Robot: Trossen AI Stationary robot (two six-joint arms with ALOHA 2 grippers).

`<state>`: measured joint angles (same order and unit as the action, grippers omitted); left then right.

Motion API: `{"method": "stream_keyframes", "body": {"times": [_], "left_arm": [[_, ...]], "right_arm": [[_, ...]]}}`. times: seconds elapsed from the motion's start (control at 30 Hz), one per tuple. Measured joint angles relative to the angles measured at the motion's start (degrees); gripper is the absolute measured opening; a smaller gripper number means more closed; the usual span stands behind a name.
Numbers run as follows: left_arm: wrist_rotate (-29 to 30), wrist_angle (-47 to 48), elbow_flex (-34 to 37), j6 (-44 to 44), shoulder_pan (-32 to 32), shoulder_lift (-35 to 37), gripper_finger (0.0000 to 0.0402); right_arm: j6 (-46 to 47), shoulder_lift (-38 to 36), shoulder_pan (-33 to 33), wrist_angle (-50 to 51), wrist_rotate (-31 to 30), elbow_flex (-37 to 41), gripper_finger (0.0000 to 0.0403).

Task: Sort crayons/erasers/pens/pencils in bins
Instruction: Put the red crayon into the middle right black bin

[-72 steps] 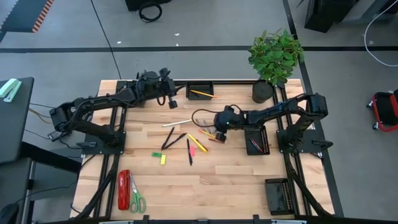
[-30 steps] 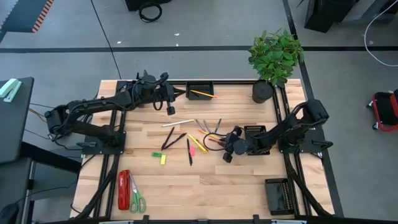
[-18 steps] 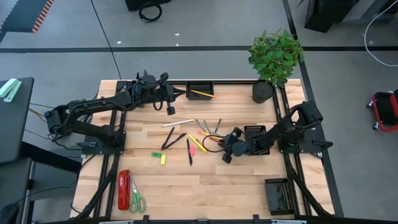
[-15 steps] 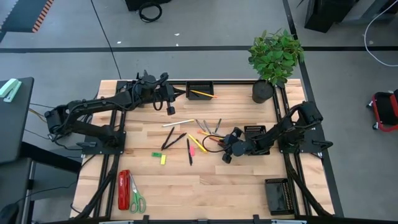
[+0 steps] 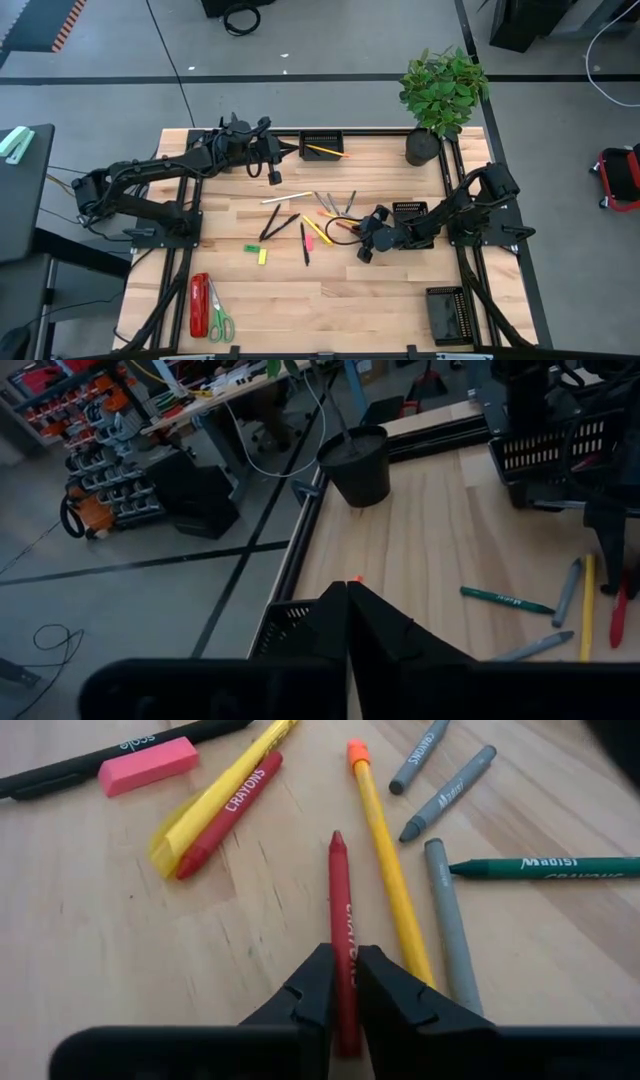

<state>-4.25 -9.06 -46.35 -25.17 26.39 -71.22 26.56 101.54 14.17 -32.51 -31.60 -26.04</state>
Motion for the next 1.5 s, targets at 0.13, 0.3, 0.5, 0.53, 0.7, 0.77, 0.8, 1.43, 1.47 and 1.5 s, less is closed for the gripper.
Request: {"method": "stream_keyframes", "body": {"times": [0.13,0.3,0.5,0.53,0.7,0.77,0.8,1.43,1.47,1.5], "left_arm": [[0.0,0.0,0.0,0.1,0.0,0.0,0.0013],[0.0,0.0,0.0,0.1,0.0,0.0,0.0025],[0.0,0.2,0.0,0.1,0.0,0.0,0.0016],[0.0,0.4,0.0,0.1,0.0,0.0,0.0014],[0.0,1.0,0.0,0.1,0.0,0.0,0.0014],[0.0,1.3,0.0,0.1,0.0,0.0,0.002],[0.0,1.4,0.0,0.1,0.0,0.0,0.0023],[0.0,3.1,0.0,0.6,0.0,0.0,0.0022],[0.0,3.1,0.0,0.6,0.0,0.0,0.0024],[0.0,3.1,0.0,0.6,0.0,0.0,0.0025]], "right_arm": [[-0.9,0.0,-0.1,0.2,0.0,0.0,0.0045],[-0.9,0.0,-0.1,-0.5,0.0,0.1,0.0044],[-1.7,0.3,-0.3,-3.7,-1.6,-1.0,0.0043],[-1.7,0.3,-0.3,-4.0,-1.6,-1.6,0.0043],[-1.2,-0.7,0.1,0.6,-1.6,-5.3,0.0042],[0.0,-2.9,0.6,6.0,-2.3,-7.1,0.0042],[1.0,-4.1,1.1,9.5,-3.4,-8.2,0.0042],[62.5,-29.2,22.6,82.1,-18.9,-13.7,0.0042],[65.2,-29.5,23.8,84.0,-17.6,-13.7,0.0042],[67.6,-29.6,24.8,85.9,-16.3,-13.7,0.0042]]}}
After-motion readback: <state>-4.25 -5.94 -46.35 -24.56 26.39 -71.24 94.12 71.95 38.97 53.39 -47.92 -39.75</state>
